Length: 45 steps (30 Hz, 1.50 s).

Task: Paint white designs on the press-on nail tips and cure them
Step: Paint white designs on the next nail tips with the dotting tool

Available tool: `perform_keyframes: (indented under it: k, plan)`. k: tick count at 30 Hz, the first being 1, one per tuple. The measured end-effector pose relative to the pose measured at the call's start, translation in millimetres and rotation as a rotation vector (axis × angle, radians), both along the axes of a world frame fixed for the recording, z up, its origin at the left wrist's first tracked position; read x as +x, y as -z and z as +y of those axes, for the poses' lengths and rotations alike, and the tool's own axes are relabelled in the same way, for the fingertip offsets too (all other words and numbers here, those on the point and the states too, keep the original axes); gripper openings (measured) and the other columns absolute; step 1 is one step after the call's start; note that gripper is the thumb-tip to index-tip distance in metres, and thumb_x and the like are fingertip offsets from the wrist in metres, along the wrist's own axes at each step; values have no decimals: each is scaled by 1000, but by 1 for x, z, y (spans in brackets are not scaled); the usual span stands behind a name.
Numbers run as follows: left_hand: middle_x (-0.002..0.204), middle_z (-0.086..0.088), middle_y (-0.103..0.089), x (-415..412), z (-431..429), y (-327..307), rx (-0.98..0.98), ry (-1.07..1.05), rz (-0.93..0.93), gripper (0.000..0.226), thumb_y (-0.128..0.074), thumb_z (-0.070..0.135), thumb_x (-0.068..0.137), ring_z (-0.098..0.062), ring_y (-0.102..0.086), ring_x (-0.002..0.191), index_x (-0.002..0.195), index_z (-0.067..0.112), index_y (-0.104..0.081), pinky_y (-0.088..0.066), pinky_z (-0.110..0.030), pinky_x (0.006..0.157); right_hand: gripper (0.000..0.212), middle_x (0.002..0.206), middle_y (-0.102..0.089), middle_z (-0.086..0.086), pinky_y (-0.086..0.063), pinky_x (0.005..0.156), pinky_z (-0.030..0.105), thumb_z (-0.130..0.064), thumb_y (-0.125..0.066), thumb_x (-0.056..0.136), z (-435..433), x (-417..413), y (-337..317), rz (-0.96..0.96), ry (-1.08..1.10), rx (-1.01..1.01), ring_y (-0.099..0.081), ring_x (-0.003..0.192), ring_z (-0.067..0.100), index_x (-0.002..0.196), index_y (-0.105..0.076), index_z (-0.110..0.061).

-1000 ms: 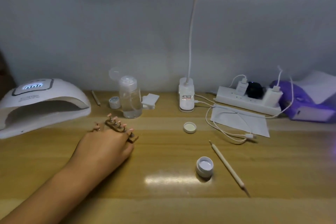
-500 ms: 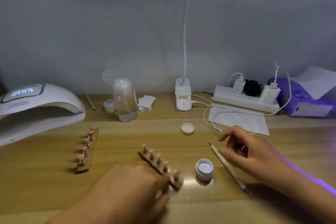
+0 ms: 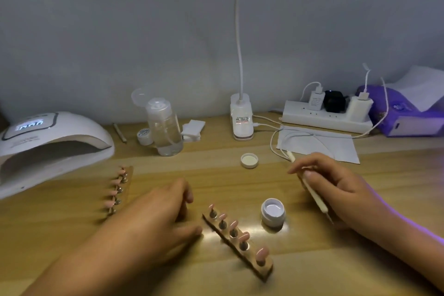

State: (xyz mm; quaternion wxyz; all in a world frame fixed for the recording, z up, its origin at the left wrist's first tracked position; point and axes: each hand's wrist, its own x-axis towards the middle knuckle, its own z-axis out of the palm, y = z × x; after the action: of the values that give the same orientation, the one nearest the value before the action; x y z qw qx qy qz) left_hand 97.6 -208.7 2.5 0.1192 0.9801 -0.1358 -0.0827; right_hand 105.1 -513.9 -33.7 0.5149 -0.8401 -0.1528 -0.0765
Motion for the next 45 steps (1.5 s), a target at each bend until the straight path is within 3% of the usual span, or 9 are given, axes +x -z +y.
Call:
perform_keyframes:
  k: [3,6,12,18,25,33,37,39,45]
  plan:
    - [96,20,-56,6,-5,6,-200,-21,76,46,-69,51,79,2,-58,86,110,51,-36,-49,-16,78,34,74,-61,-4,-47,60,15,-14,-42,101,2,5,-3,176,10,377,-54,67,10,99,-72,-30]
    - [95,17,-61,5,-12,13,-388,-23,59,26,-72,36,82,8,-57,90,101,44,-57,-48,-10,78,17,69,-55,2,-45,57,18,-17,-57,89,2,4,-6,245,-62,585,-50,64,11,100,-70,-21]
    - [93,18,-66,-9,-35,23,-622,104,80,15,-78,20,79,-4,-63,87,87,31,-71,-52,-23,78,30,62,-55,-3,-50,64,17,-47,-60,80,9,-7,-8,19,53,504,-52,60,9,94,-71,-23]
    - [87,15,-62,-24,-68,27,-647,258,14,17,-78,17,78,0,-55,77,86,30,-73,-39,-9,67,17,82,-66,2,-54,67,21,-33,-65,88,18,-20,-6,-122,-29,325,-63,72,13,95,-62,-17]
    - [76,17,-58,-26,-78,34,-706,196,-48,9,-79,32,77,0,-51,70,78,28,-71,-33,-11,61,24,87,-61,-9,-52,68,33,-40,-55,93,20,-16,3,-340,-105,17,-61,79,18,99,-60,-18]
    - [66,9,-58,-24,-76,46,-1049,64,130,22,-75,48,61,-4,-49,61,73,31,-70,-37,-17,60,21,90,-61,-9,-51,69,34,-34,-54,95,22,-9,7,-349,-138,-35,-61,80,19,100,-61,-16]
    - [75,0,-65,-19,-72,45,-1299,-46,177,25,-75,44,58,-15,-51,72,72,25,-69,-39,-28,68,15,89,-60,-8,-50,69,30,-28,-55,93,22,-9,7,-329,-149,-52,-59,80,18,98,-61,-15]
    - [81,3,-71,-17,-71,44,-1365,-60,197,20,-75,40,58,-11,-60,77,71,26,-69,-47,-21,71,16,88,-61,-8,-49,70,29,-30,-55,93,23,-9,7,-321,-145,-68,-59,80,18,98,-61,-15]
    - [77,6,-69,-19,-71,45,-1331,-36,246,21,-76,42,62,-10,-56,70,74,27,-69,-47,-19,62,14,88,-61,-6,-49,70,25,-29,-55,92,22,-10,6,-341,-136,-84,-59,79,17,98,-60,-17]
